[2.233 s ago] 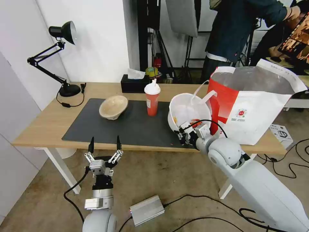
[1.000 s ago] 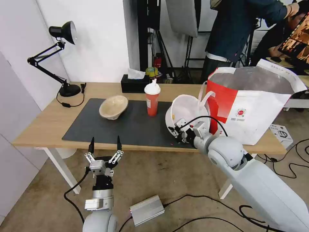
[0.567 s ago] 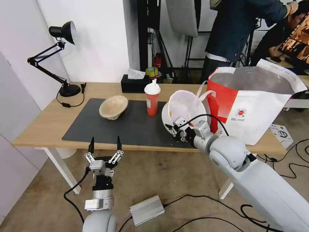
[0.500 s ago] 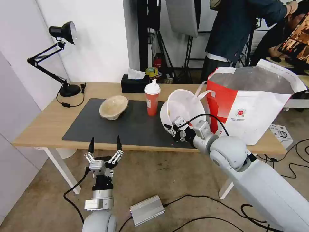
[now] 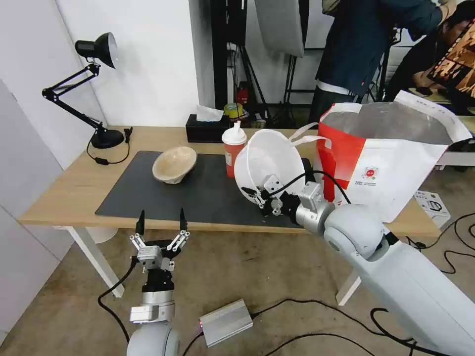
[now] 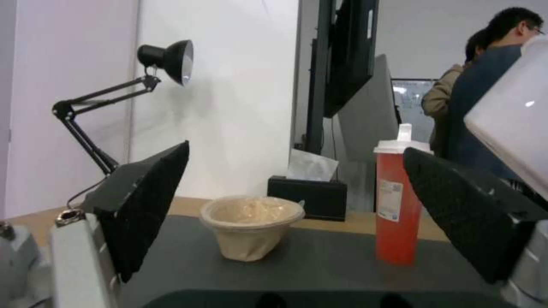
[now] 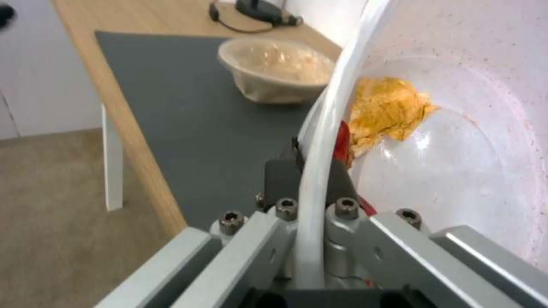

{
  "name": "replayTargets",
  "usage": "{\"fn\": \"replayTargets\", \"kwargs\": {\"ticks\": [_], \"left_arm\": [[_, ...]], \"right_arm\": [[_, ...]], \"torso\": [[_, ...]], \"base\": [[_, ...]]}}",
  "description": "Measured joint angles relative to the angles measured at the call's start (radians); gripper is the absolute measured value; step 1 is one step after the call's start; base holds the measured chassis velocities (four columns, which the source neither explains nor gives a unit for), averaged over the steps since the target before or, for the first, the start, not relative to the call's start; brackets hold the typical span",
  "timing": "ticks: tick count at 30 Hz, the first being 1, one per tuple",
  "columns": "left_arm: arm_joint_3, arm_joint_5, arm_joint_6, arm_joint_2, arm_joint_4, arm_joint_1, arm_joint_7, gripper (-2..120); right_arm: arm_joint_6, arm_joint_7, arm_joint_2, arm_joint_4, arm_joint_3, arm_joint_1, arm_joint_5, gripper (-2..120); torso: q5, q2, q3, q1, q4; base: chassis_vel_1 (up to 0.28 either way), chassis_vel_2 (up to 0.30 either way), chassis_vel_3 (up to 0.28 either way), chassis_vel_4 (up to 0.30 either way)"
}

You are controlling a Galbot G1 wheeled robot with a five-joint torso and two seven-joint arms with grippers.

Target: Pick up the trash from the table and place it into the takeout bag.

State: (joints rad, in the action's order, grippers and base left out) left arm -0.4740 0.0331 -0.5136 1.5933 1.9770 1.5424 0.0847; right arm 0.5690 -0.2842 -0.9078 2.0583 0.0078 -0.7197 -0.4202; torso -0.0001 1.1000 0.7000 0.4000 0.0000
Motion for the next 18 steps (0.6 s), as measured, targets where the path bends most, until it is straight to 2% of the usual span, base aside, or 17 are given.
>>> {"fn": "replayTargets", "kwargs": {"ticks": [9, 18], "left_arm": [[0.0, 0.0, 0.0, 0.0, -0.002, -0.002, 0.0, 100], [0.001, -0.001, 0.0, 0.0, -0.004, -0.004, 0.0, 100]], "right_arm": [[-0.082, -0.015, 0.0, -0.004, 0.0, 0.019, -0.033, 0], [-0.084, -0.016, 0.02, 0.013, 0.0, 0.07, -0.079, 0]], "torso": [[0.0, 0.0, 0.0, 0.0, 0.0], [0.0, 0.0, 0.0, 0.0, -0.0001]], "base": [[0.0, 0.0, 0.0, 0.0], [0.0, 0.0, 0.0, 0.0]]}}
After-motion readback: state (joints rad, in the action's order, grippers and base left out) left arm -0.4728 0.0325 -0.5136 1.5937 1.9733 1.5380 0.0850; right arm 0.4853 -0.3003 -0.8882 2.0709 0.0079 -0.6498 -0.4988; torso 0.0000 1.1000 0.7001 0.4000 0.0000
